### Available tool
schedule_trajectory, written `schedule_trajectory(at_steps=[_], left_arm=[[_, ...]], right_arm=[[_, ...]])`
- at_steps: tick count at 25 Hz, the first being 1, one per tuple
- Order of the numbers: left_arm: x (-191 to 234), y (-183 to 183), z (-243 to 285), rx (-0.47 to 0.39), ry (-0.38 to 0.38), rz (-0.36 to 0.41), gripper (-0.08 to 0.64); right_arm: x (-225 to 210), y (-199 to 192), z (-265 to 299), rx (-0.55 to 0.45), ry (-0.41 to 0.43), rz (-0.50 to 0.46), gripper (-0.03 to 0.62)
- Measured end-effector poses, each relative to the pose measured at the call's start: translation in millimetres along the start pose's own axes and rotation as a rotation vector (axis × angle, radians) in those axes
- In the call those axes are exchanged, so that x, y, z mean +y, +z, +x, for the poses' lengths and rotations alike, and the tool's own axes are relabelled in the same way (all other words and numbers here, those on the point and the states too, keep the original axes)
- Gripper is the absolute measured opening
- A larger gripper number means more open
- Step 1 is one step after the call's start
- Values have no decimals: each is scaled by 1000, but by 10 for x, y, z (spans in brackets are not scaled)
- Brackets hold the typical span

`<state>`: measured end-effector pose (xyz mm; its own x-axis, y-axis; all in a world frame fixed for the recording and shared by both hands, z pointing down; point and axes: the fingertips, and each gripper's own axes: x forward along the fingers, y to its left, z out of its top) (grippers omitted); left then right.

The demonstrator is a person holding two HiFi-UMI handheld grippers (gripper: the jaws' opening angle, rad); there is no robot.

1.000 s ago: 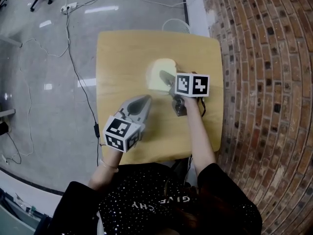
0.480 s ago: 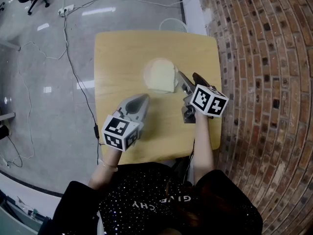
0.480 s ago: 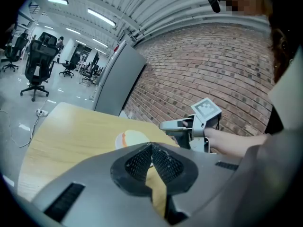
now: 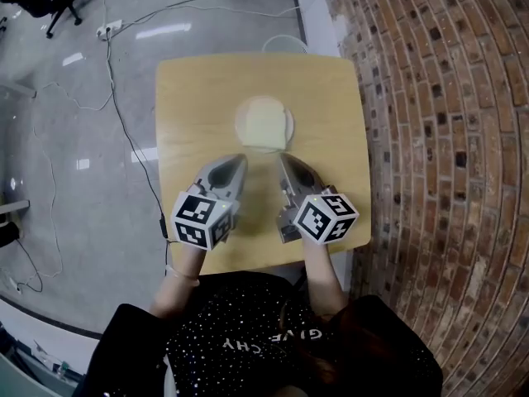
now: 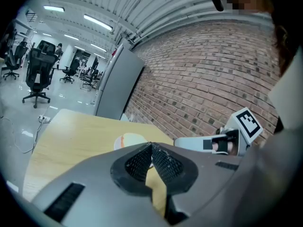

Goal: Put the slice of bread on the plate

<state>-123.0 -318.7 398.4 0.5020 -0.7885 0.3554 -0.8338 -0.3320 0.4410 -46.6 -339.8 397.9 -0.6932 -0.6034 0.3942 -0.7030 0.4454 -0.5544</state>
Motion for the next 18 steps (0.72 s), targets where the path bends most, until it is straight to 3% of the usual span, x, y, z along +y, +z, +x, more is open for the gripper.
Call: schedule_trajectory(at_steps=[8,18], left_arm=[[-143,-75,-64,11,20,37,9],[-257,-140,-189,5,28,58,9]], right_arm=[[-44,-176,-298,-33,-38,85,12],[-90,-330,-554,-49,-77,108,12]])
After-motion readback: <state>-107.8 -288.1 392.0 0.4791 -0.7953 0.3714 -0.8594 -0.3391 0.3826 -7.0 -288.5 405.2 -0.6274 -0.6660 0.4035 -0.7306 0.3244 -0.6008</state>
